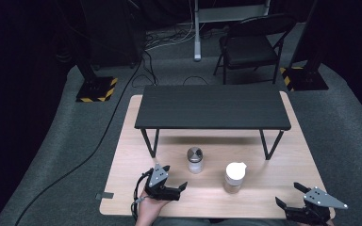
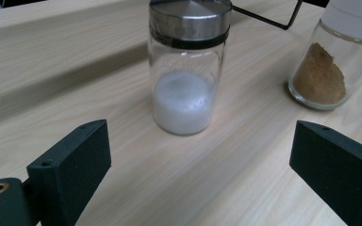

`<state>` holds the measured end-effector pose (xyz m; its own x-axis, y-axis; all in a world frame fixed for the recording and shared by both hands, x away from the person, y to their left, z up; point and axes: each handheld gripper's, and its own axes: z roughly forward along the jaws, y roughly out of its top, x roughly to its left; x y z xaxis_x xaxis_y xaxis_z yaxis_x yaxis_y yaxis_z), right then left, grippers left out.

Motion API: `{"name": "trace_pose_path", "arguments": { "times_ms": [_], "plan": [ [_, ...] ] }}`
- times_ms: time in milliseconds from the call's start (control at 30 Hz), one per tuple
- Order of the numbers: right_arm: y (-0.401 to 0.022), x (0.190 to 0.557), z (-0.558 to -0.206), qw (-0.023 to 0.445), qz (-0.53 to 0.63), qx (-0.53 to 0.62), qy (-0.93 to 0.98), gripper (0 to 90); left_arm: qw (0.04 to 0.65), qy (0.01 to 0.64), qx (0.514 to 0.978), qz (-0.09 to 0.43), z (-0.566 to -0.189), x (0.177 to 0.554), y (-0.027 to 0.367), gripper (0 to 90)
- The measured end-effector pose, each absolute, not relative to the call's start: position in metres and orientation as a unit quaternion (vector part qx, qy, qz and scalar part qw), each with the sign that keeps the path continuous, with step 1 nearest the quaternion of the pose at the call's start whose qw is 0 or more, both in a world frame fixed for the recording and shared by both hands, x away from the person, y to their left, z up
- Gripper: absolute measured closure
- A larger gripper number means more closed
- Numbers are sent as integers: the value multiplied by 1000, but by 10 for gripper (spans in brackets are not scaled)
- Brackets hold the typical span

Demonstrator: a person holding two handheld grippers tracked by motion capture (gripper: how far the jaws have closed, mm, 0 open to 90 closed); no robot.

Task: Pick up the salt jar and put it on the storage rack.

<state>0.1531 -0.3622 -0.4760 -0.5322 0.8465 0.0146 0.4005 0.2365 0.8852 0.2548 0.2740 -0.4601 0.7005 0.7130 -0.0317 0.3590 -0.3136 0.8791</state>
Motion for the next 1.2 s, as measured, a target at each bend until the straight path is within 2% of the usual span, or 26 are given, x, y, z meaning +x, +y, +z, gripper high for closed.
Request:
{"name": "trace_pose_path", "arguments": {
  "times_ms": [533, 933, 1067, 1167, 1200],
  "plan": [
    [-363, 154, -476, 241, 458, 415, 748, 84, 464, 359, 786, 197, -466, 292, 225, 61],
    [-362, 155, -477, 239, 459, 413, 750, 85, 465, 373, 775, 210, -473, 302, 209, 99],
    [-362, 155, -477, 239, 460, 412, 750, 85, 469, 377, 772, 205, -475, 306, 206, 147],
    [-362, 155, -476, 239, 459, 413, 749, 86, 477, 377, 767, 207, -476, 305, 205, 282],
    [-362, 155, -476, 239, 459, 413, 749, 85, 475, 378, 767, 207, -475, 305, 203, 295]
  ]
}}
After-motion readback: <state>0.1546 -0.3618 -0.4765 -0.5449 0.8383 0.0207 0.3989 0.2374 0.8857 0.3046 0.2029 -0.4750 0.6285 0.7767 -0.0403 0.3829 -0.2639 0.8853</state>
